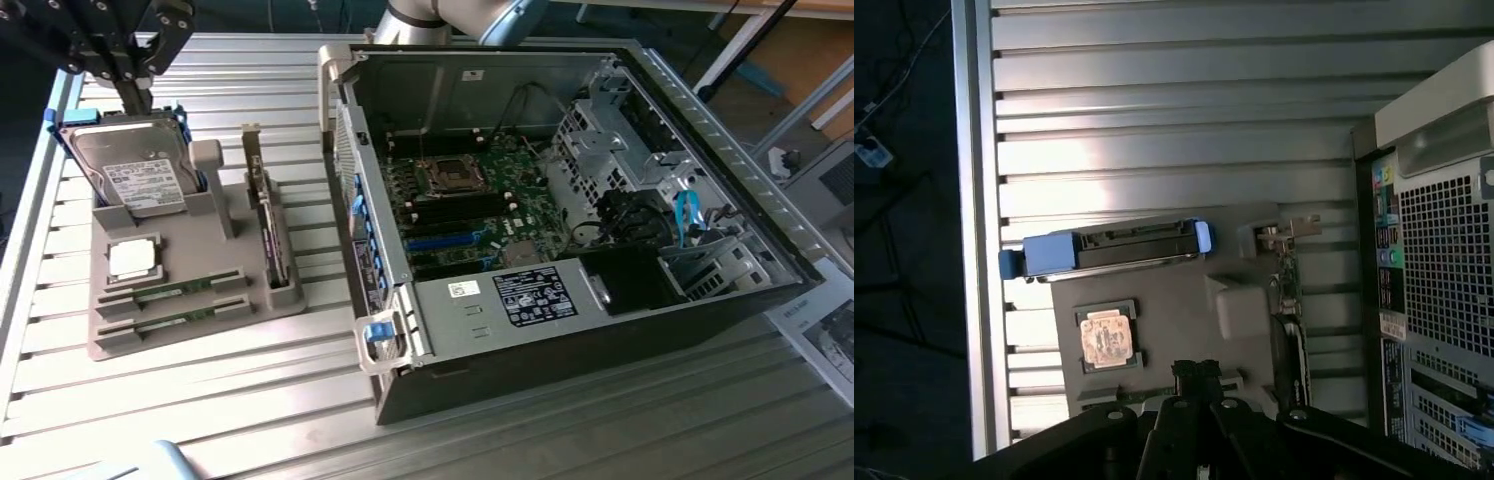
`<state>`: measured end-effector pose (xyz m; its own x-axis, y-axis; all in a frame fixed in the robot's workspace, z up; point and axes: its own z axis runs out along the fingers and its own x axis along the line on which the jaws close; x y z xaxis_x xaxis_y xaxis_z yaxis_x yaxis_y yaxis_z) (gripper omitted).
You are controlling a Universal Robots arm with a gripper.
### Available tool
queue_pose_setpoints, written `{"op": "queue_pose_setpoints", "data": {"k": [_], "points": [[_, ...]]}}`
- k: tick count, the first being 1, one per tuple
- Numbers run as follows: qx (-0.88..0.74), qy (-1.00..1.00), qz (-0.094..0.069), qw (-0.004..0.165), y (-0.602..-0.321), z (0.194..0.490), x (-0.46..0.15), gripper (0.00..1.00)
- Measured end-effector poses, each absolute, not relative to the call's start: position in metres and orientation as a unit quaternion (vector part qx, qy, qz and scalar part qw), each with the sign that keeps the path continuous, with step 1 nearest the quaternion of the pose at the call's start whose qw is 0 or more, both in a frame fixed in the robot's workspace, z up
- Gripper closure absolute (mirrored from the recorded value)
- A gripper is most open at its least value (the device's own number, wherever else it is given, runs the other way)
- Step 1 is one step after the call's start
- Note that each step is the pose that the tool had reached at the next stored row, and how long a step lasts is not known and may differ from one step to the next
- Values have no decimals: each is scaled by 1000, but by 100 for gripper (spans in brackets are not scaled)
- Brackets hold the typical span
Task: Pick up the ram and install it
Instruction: 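Reach for the ram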
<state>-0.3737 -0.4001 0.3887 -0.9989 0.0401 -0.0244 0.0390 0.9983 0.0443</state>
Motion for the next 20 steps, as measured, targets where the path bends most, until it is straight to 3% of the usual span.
{"op": "queue_pose_setpoints", "data": {"k": [20], "points": [[-210,977,24,7,-400,389,-374,90]]}}
